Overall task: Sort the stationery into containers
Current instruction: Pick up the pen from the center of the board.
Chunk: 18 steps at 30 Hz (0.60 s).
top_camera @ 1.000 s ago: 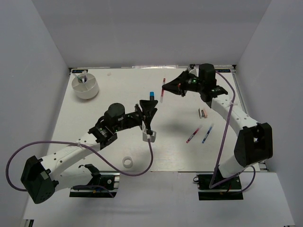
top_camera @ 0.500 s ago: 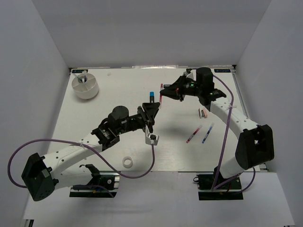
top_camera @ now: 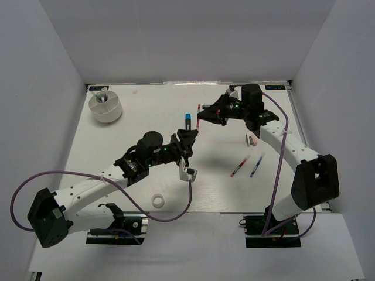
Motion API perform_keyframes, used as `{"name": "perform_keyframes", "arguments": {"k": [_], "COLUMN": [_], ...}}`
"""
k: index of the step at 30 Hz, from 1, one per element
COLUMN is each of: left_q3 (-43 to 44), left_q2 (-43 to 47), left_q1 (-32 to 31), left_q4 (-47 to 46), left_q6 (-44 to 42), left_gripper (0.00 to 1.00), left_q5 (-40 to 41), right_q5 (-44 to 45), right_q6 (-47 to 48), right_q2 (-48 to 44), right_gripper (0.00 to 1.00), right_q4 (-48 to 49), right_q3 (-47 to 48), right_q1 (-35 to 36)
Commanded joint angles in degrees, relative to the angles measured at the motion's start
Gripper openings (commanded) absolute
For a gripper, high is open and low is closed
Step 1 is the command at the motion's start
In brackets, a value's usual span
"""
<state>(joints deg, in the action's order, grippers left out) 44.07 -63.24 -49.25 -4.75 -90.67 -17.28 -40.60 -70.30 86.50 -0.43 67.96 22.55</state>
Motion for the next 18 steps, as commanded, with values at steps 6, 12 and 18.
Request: {"name": "perform_keyframes", "arguments": {"k": [6,12,18], "left_q3": [2.07,2.51,2.86], "left_q2": [-0.48,-0.74,-1.27], "left_q1": [-0.23,-0.23,-0.23], "left_q4": [-0.08,-0.34,-0.43], "left_q6": [-0.21,-0.12,-0.03], "left_gripper": [0.46,0.43,0.38], "left_q5": [0.05,-0.04,-0.39], "right_q5": [-0.53,-0.97,-0.89], "right_q6": [0.34,-0.27,-0.54], "right_q2": [-2.83,-2.48,-2.39], "right_gripper": [0.00,0.00,0.00], "right_q4": [0.51,1.13,1.22], "right_q3": [-0.46,-0.64,-0.90], "right_q1": [1.54,2.06,2.42]}}
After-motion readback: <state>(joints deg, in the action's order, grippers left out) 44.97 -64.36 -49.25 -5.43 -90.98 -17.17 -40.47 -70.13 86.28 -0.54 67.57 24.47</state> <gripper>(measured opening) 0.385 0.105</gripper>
